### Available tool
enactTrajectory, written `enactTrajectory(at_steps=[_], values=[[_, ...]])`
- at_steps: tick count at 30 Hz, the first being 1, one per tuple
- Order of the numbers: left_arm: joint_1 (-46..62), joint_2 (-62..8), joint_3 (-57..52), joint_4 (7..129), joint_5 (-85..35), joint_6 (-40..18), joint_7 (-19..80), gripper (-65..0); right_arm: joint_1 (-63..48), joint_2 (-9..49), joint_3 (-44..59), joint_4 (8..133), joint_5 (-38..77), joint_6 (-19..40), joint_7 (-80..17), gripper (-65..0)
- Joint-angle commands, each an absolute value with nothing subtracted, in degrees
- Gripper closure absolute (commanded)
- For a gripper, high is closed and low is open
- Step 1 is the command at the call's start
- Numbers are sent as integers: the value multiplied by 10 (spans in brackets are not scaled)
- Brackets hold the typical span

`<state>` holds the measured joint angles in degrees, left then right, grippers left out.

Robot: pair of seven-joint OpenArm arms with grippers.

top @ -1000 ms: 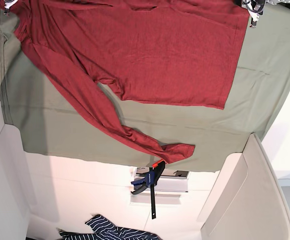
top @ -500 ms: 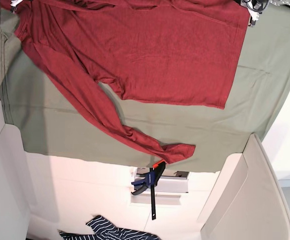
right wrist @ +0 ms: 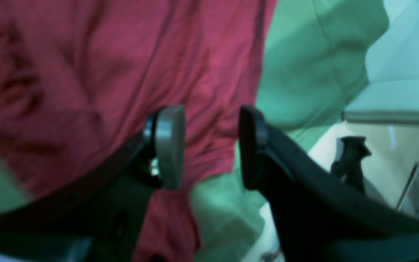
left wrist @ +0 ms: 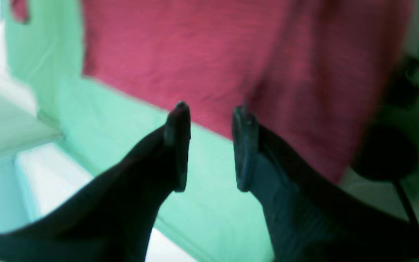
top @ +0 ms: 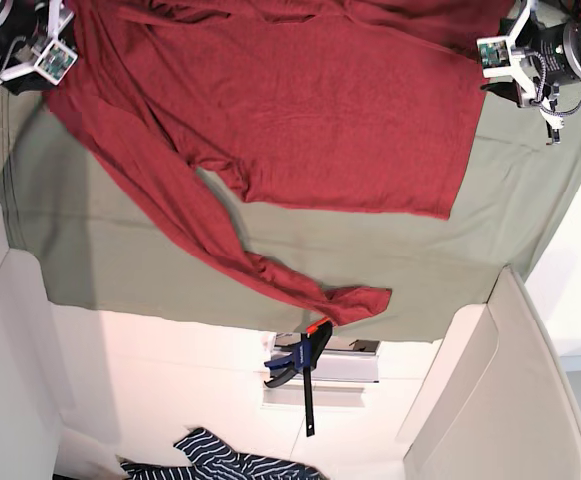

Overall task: Fold the T-shirt properly
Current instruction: 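Release the shirt and raise both grippers, then move both grippers outward to the shirt's side edges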

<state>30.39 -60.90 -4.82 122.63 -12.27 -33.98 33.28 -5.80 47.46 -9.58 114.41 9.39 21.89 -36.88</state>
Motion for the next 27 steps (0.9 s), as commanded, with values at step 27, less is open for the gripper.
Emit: enactTrajectory(at_steps=[27], values=[[103, -490, -63, 1020, -157, -247, 281, -228, 373, 181, -47, 595, 95, 130, -305, -287]])
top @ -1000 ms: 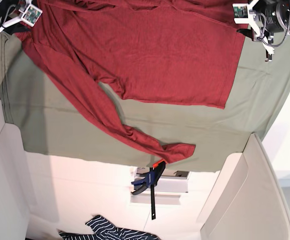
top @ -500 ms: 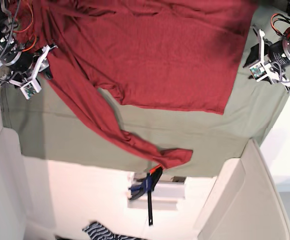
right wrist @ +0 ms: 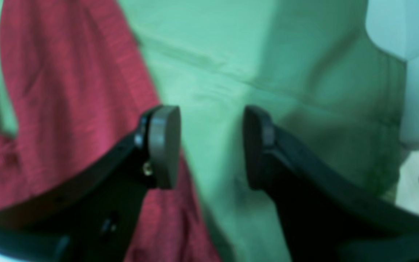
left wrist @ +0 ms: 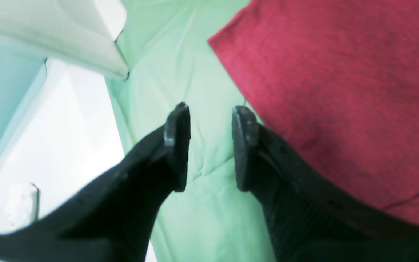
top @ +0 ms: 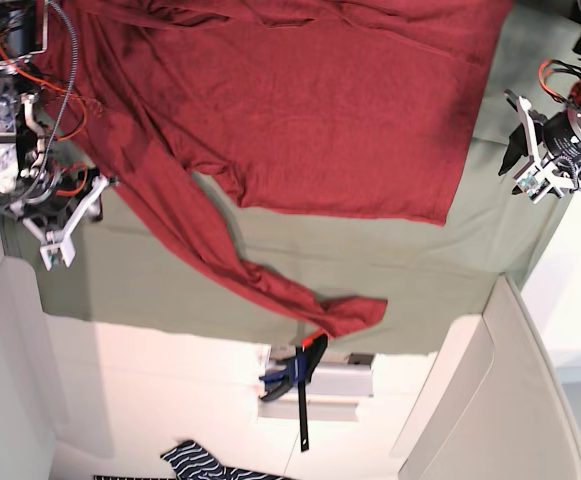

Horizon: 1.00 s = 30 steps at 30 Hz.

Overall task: Fold the T-shirt properly
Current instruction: 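Move both grippers outward to the shirt's side edges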

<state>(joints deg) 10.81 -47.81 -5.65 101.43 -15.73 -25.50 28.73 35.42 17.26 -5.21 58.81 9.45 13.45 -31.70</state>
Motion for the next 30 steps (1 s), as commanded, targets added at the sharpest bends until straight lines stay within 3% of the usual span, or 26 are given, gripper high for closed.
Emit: enactTrajectory(at_steps=[1, 7, 13, 30], values=[[103, -490, -63, 1014, -157, -249, 281, -228, 378, 181, -33, 583, 102, 131, -305, -287], [103, -487, -63, 997, -170, -262, 281, -228, 393, 181, 34, 511, 164, 182, -305, -324], [103, -471, -63, 994, -170, -262, 280, -229, 392, 176, 35, 458, 197, 229, -336, -350], [103, -465, -63, 955, -170, -262, 259, -229, 309, 233, 35, 540, 284, 275, -435, -349]])
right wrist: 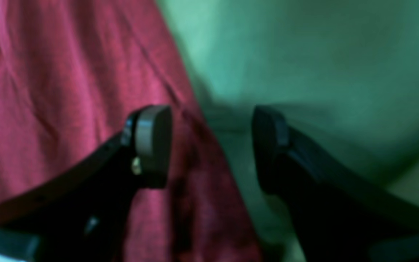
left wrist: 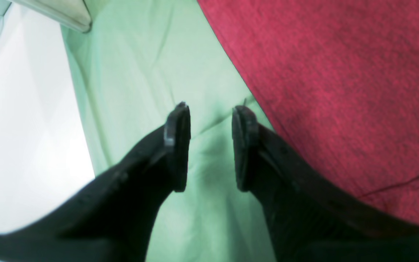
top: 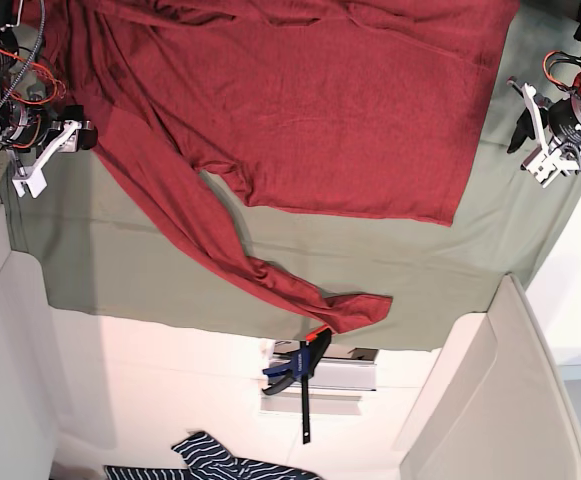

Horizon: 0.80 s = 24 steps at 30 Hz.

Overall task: Fold the T-shirt properly
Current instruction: 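Move both grippers outward to the shirt's side edges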

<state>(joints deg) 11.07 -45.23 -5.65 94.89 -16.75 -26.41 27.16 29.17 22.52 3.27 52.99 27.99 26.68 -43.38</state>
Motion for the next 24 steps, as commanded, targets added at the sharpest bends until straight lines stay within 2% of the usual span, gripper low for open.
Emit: enactTrajectory(at_steps=[1, 3, 6, 7, 13, 24], values=[[103, -465, -63, 955, -170, -262, 258, -229, 306, 231, 35, 539, 285, 276, -435, -349], [95, -465, -63, 955, -170, -281, 257, -254, 300, 228, 35, 539, 286, 279, -435, -349], [86, -465, -63, 955, -178, -290, 257, -372, 290, 227, 35, 539, 299, 279, -435, -349], [83, -465, -63, 954, -183, -289, 257, -380, 286, 227, 35, 539, 300, 279, -436, -349], [10, -436, -63, 875, -225, -290, 255, -380, 265, 227, 35, 539, 300, 283, -435, -349], [-211, -335, -63, 549, -372, -354, 294, -380, 261, 227, 35, 539, 300, 288, -435, -349]])
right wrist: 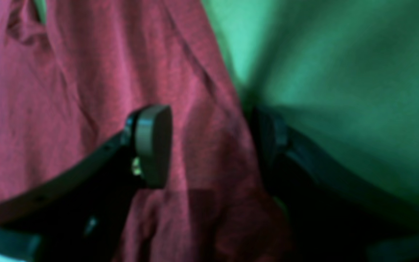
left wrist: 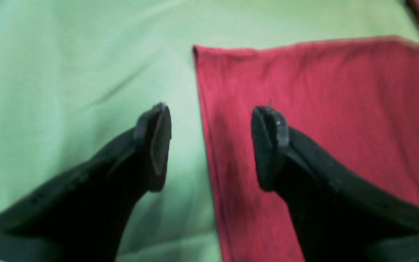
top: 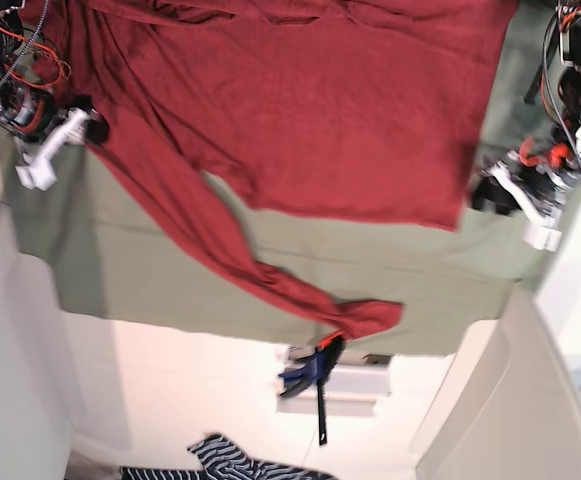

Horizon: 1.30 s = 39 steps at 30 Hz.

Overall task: Fold the T-shirt properly
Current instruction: 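Move both grippers outward to the shirt's side edges, then grasp the shirt side edge with the left gripper and pull it outward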

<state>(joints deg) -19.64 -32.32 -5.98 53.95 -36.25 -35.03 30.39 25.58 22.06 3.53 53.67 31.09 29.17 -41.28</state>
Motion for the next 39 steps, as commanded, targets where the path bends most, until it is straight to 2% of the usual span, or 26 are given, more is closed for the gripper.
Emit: enactTrajectory(at_steps=[1, 7, 19, 20, 25, 28, 30, 31, 32, 35, 39], values=[[-224, -329, -63, 527, -375, -355, 296, -380, 261, 227, 35, 539, 300, 288, -435, -349], [-272, -297, -63, 440, -375, -368, 299, -380, 262, 227, 35, 539, 301, 288, -435, -349], [-273, -266, -63, 429, -351, -369, 297, -375, 262, 229, 35, 539, 309, 288, -435, -349], [-273, -265, -63, 429, -351, -369, 297, -357, 262, 229, 35, 539, 314, 288, -435, -349], [-272, -262, -63, 429, -308, -369, 246, -151, 262, 229, 35, 539, 320, 288, -436, -347], [-271, -262, -63, 429, -305, -369, 218, -107, 262, 229, 35, 539, 319, 288, -436, -347], [-271, -262, -62, 429, -303, -369, 222, -45, 262, 229, 35, 539, 319, 288, -436, -344], [-271, -262, -60, 429, -297, -369, 222, -5, 262, 229, 35, 539, 319, 288, -436, -321], [-271, -262, -58, 429, -288, -369, 223, 0, 262, 229, 35, 539, 319, 288, -435, -269], [-271, -263, -56, 429, -283, -369, 225, 0, 262, 229, 35, 539, 319, 288, -435, 0], [-271, -279, -56, 429, -301, -393, 231, 0, 263, 232, 35, 540, 319, 288, -429, 0]])
